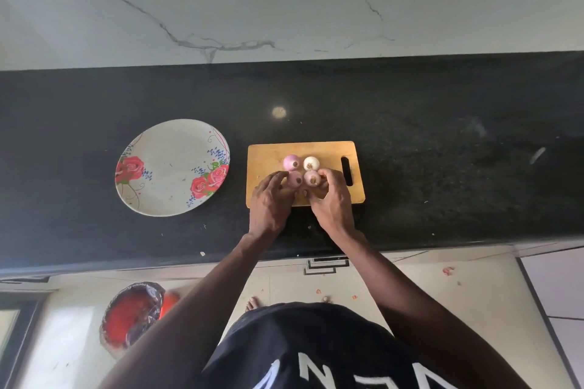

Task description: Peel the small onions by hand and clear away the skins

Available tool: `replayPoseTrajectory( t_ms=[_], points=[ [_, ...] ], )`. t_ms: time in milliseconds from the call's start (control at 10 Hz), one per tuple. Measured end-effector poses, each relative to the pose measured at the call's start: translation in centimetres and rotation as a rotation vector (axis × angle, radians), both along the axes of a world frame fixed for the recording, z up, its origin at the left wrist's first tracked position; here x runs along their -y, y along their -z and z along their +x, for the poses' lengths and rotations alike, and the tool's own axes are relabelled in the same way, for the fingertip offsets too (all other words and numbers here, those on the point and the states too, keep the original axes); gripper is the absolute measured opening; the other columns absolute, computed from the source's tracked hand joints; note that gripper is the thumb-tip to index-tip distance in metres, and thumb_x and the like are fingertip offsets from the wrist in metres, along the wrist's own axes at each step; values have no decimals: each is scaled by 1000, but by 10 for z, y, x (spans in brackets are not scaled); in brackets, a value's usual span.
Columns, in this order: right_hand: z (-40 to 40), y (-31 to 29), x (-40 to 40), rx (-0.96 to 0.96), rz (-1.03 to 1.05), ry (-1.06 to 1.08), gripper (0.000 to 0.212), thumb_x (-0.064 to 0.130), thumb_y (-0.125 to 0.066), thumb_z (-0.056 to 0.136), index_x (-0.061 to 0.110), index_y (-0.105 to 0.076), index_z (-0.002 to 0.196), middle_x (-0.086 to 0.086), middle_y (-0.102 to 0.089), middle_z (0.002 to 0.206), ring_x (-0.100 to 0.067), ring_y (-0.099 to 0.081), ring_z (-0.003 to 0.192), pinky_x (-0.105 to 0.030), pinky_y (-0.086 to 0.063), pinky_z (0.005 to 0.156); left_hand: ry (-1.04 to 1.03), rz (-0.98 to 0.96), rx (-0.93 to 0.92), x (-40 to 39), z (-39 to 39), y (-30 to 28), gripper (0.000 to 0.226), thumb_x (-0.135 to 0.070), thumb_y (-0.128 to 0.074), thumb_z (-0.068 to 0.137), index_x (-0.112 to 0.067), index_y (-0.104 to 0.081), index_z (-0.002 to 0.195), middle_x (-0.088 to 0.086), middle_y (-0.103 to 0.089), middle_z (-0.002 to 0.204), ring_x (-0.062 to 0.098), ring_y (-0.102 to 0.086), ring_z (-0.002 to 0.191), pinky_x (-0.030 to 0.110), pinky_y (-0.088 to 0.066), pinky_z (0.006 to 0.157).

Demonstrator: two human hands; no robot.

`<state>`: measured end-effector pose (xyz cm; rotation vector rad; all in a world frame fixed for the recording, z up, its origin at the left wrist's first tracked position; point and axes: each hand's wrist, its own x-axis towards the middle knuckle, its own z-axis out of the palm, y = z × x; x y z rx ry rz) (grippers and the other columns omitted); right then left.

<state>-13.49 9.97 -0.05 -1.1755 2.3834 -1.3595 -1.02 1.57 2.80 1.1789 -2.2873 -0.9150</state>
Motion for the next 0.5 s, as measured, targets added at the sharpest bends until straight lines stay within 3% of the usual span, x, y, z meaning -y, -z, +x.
replayPoseTrajectory(
  t_ms=[100,200,300,400,500],
  points=[
    [1,-1,0,4,2,13,52,10,-86,76,5,-57,119,-10,-58,120,-14,-60,101,-2,-42,83,1,3,17,0,-2,-3,43,-23,-69,93,-5,-61,131,15,-64,132,33,-59,120,42,-46,100],
    [2,-1,-1,-3,-15,32,56,9,-86,75,3,-55,122,-13,-55,124,-13,-55,105,-8,-44,86,21,-14,8,0,0,0,43,-16,-68,92,-4,-60,132,17,-64,132,34,-59,119,43,-47,100],
    [1,-4,-3,-12,-12,24,58,4,-86,73,1,-55,122,-16,-53,125,-13,-55,104,-2,-42,85,38,-17,-6,0,2,0,45,-9,-66,90,0,-58,133,19,-62,132,38,-59,118,49,-50,100],
    [1,-3,-5,-33,-32,17,56,-1,-83,71,0,-54,119,-16,-50,123,-12,-55,98,-2,-44,81,63,-9,-81,0,9,5,47,-15,-58,90,0,-56,134,18,-59,135,36,-58,118,52,-51,98],
    [3,-4,-5,-59,-87,37,51,5,-78,72,0,-52,115,-18,-48,120,-11,-51,97,-12,-52,79,71,-11,-192,2,14,12,54,-28,-47,88,-3,-54,135,13,-56,134,31,-60,110,52,-56,88]
  ],
)
